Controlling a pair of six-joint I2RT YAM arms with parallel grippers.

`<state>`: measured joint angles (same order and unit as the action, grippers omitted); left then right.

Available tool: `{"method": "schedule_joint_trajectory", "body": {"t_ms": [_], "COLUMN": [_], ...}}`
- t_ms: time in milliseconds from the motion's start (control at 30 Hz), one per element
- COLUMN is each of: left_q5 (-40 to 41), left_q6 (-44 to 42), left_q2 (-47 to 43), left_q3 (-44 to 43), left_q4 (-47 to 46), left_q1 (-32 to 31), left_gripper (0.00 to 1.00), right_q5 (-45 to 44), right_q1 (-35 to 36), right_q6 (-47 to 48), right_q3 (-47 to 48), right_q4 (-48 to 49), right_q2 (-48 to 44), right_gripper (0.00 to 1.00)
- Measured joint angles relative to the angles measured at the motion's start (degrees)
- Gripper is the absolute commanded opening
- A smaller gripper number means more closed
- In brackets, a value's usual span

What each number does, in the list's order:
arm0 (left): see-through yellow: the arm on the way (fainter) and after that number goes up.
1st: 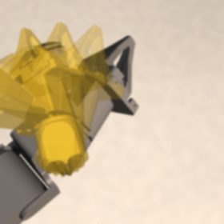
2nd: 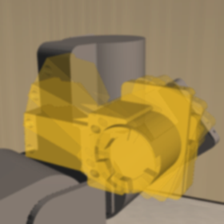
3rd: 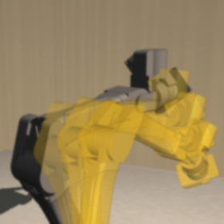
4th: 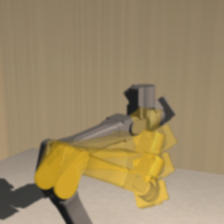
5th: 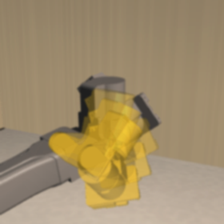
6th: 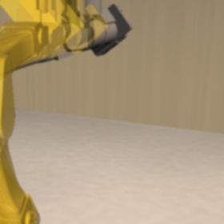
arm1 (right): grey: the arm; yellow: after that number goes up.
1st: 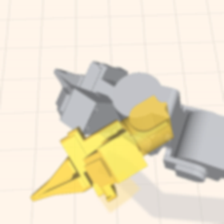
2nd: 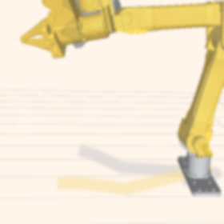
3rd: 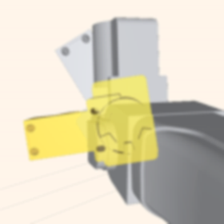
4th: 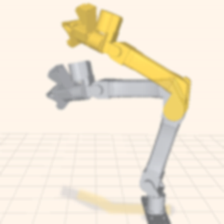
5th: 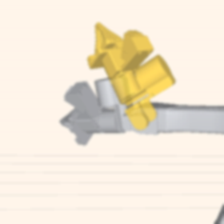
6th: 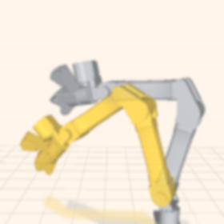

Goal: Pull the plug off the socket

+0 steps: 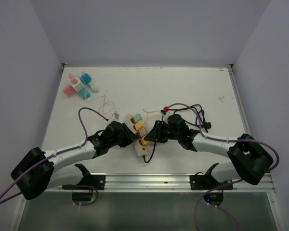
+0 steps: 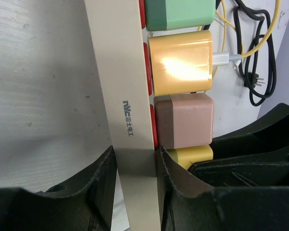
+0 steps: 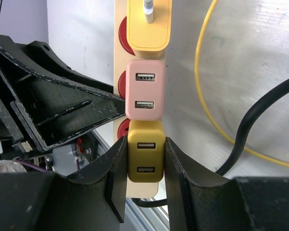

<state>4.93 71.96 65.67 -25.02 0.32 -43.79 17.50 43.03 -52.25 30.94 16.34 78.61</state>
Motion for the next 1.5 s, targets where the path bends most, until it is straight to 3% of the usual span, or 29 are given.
{"method": "schedule_joint_trajectory", "body": {"t_ms": [733,1500], "left_q5": [1.1,1.2], "left_q6": [0.5,2.4], "left_q2": [4.3,7.7], "left_q3": [0.6,-3.2], "left_q4": [-2.3,-4.1], "left_q1": [-0.5,-1.7], "left_gripper": [0.0,0.0], "right_q5": [1.9,6.2], "right_q1": [-1.7,-9.9], "right_q6": [-2.8,3.4], "right_q3": [-4.8,-5.3], "right_q4": [10.3,0.5], "right_q2": [4.7,-5.0], "right_gripper": [0.0,0.0]}}
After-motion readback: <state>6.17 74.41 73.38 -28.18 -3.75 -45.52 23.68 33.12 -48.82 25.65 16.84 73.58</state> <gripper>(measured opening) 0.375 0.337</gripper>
